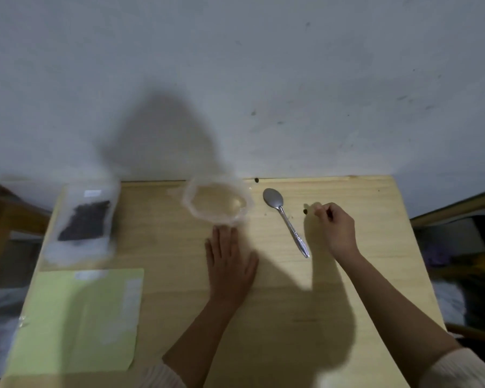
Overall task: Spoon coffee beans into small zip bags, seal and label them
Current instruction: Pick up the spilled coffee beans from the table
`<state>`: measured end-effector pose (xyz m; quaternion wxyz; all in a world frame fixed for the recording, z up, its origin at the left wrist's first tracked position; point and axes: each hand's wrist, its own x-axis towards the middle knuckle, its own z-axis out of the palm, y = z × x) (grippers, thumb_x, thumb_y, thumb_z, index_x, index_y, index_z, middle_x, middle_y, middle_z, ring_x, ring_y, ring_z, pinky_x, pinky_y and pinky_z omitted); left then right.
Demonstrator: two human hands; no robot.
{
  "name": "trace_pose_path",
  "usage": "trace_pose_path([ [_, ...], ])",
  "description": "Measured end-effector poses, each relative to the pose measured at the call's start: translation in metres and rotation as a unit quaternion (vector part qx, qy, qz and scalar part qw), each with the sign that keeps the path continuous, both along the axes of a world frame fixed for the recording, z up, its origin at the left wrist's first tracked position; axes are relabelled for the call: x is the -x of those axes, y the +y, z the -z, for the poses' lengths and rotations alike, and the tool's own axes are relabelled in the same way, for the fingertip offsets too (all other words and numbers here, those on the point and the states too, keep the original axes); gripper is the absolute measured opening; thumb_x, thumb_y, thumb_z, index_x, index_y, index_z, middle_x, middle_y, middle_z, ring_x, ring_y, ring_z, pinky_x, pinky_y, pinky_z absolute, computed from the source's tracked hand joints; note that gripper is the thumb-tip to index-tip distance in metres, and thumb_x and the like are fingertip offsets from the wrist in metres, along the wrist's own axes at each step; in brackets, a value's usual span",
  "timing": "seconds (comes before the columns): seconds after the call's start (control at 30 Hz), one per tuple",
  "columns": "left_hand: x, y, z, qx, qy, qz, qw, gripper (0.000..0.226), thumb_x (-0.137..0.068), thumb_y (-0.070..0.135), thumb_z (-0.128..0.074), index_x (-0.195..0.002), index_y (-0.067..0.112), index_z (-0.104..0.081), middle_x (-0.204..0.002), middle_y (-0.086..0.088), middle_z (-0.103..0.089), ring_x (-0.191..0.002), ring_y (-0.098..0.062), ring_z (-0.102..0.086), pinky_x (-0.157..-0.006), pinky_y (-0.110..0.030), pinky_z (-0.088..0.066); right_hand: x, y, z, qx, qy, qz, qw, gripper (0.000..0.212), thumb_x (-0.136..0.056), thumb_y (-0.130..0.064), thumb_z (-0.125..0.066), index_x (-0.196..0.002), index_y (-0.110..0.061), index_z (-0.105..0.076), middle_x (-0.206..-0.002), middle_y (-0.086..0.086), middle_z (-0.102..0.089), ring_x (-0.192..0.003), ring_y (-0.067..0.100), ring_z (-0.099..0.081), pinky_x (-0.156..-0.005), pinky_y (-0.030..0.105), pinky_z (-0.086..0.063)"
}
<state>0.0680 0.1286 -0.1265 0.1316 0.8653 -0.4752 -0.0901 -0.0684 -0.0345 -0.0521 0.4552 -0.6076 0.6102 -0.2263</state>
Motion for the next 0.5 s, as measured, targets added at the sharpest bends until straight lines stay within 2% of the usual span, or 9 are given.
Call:
trace_pose_path([
  [0.1, 0.002, -0.001, 0.001, -0.007, -0.011, -0.020, 1.000, 0.069, -0.085, 0.049, -0.040, -0.137, 0.003, -0.040, -0.144, -0.020, -0.040, -0.138, -0.034, -0.026, -0.112, -0.047, -0.017, 0.002, -0.014, 0.007, -0.029, -0.067, -0.029, 0.997, 0.029, -0.094, -0.013, -0.042, -0.068, -0.014, -0.054, -0.077, -0.001, -0.062, -0.071, 0.009, -0.055, -0.059, 0.007, -0.039],
  [0.17, 0.003, -0.001, 0.001, -0.004, -0.015, -0.029, 0.999, 0.069, -0.085, 0.050, -0.041, -0.137, 0.005, -0.040, -0.144, -0.018, -0.040, -0.138, -0.034, -0.029, -0.113, -0.046, -0.017, 0.006, -0.024, 0.018, -0.059, -0.120, -0.037, 0.990, 0.034, -0.097, -0.008, -0.038, -0.069, -0.015, -0.056, -0.081, -0.004, -0.063, -0.070, 0.002, -0.055, -0.065, 0.014, -0.040],
  [0.23, 0.003, -0.002, 0.001, 0.002, -0.017, -0.035, 0.999, 0.068, -0.085, 0.051, -0.041, -0.136, 0.006, -0.040, -0.145, -0.017, -0.040, -0.138, -0.033, -0.030, -0.114, -0.045, -0.018, 0.013, -0.033, 0.028, -0.070, -0.136, -0.033, 0.988, 0.037, -0.098, -0.005, -0.036, -0.071, -0.017, -0.060, -0.084, -0.005, -0.064, -0.067, -0.005, -0.053, -0.067, 0.018, -0.038],
  [0.3, 0.002, -0.002, 0.001, 0.007, -0.018, -0.041, 0.999, 0.068, -0.086, 0.052, -0.041, -0.137, 0.007, -0.040, -0.145, -0.017, -0.040, -0.139, -0.032, -0.030, -0.114, -0.045, -0.020, 0.016, -0.036, 0.029, -0.058, -0.129, -0.047, 0.989, 0.035, -0.094, 0.000, -0.035, -0.077, -0.012, -0.062, -0.092, 0.002, -0.065, -0.081, 0.000, -0.057, -0.075, 0.016, -0.041],
  [0.37, 0.003, -0.001, 0.000, 0.006, -0.019, -0.046, 0.999, 0.068, -0.086, 0.052, -0.041, -0.138, 0.008, -0.041, -0.145, -0.016, -0.040, -0.139, -0.031, -0.029, -0.115, -0.046, -0.021, 0.017, -0.034, 0.024, -0.037, -0.116, -0.073, 0.990, 0.032, -0.090, 0.004, -0.034, -0.082, -0.007, -0.062, -0.096, 0.006, -0.065, -0.090, 0.009, -0.058, -0.076, 0.006, -0.042],
  [0.43, 0.004, -0.001, 0.000, 0.009, -0.019, -0.049, 0.999, 0.068, -0.086, 0.052, -0.041, -0.138, 0.008, -0.041, -0.145, -0.016, -0.040, -0.139, -0.031, -0.029, -0.115, -0.045, -0.021, 0.016, -0.031, 0.022, -0.019, -0.102, -0.091, 0.990, 0.027, -0.089, 0.002, -0.038, -0.081, -0.006, -0.063, -0.088, 0.004, -0.064, -0.080, 0.000, -0.058, -0.067, 0.003, -0.041],
  [0.5, 0.005, -0.001, -0.001, 0.009, -0.017, -0.051, 0.998, 0.068, -0.086, 0.053, -0.040, -0.138, 0.008, -0.041, -0.145, -0.016, -0.040, -0.139, -0.030, -0.029, -0.115, -0.045, -0.020, 0.016, -0.032, 0.026, 0.007, -0.076, -0.112, 0.991, 0.014, -0.088, -0.006, -0.053, -0.079, -0.009, -0.063, -0.078, 0.001, -0.061, -0.064, -0.006, -0.053, -0.062, 0.006, -0.040],
])
